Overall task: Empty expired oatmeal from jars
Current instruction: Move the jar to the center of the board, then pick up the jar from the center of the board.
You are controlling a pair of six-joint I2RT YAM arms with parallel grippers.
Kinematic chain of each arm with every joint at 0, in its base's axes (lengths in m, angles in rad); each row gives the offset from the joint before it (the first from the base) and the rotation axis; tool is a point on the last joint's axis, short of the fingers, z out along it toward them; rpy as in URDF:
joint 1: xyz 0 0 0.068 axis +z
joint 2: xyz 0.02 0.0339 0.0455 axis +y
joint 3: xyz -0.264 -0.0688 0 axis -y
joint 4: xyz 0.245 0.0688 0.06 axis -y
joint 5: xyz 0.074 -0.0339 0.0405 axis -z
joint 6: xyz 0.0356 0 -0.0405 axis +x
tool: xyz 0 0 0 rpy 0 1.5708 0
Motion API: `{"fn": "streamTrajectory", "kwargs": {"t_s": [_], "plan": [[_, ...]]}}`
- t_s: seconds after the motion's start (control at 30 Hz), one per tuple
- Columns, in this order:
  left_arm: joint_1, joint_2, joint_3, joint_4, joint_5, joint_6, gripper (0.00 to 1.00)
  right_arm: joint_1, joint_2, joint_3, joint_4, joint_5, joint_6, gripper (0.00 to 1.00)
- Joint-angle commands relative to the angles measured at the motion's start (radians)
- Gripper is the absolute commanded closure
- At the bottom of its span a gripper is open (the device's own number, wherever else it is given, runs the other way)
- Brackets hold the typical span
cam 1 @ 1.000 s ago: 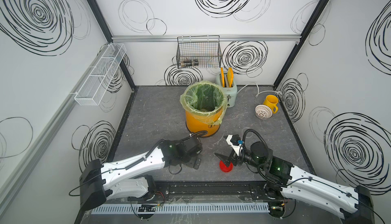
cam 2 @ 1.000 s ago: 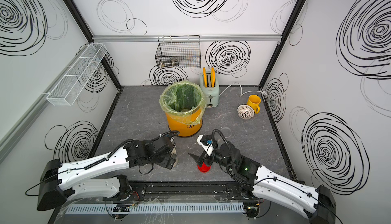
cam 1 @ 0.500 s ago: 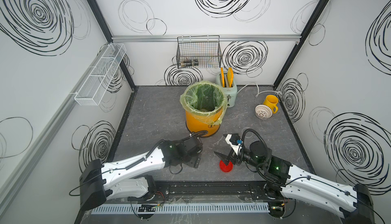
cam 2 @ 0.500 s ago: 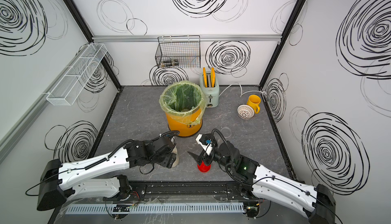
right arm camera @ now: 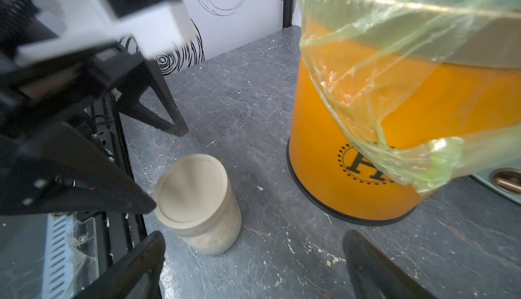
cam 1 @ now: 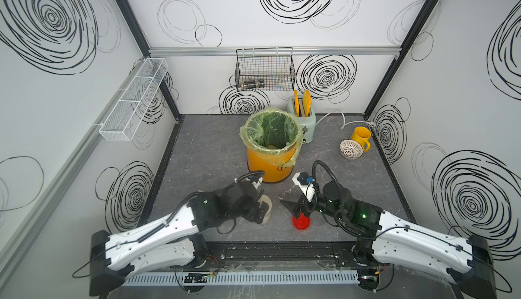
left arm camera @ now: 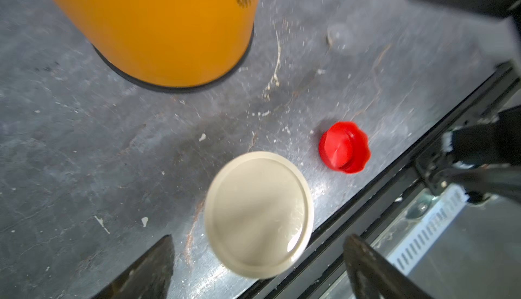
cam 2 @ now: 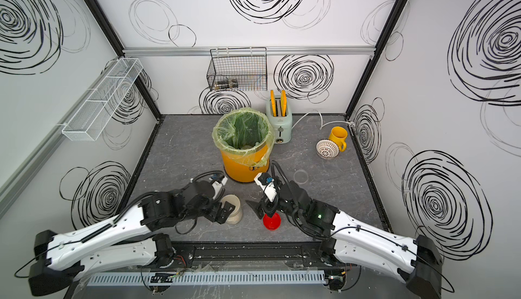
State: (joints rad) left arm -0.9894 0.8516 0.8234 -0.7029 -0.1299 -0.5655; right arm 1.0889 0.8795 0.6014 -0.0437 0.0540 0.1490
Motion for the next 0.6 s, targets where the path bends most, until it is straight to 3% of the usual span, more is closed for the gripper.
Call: {"fn": "streamTrajectory", "kwargs": {"t_s": [0.0,0.23,0.37,0.57], "plan": [[0.12,-0.125,-0.034,-0.015,0.032,-0.028,0.04,0.042,0.105,0.092,-0.113,0.046,0.095,0.0],[0.454,-0.15,-0.017,-0.058,0.249,0.035,0.04,0.13,0.339,0.217,-0.126,0.061,0.098,0.02],[0.514,-0.143,-0.033,-0.055,0.29,0.058,0.04,0.159,0.442,0.289,-0.154,0.039,0.103,0.02],[0.534,-0.134,-0.035,-0.044,0.315,0.072,0.04,0.193,0.54,0.35,-0.192,0.05,0.057,0.02]]}}
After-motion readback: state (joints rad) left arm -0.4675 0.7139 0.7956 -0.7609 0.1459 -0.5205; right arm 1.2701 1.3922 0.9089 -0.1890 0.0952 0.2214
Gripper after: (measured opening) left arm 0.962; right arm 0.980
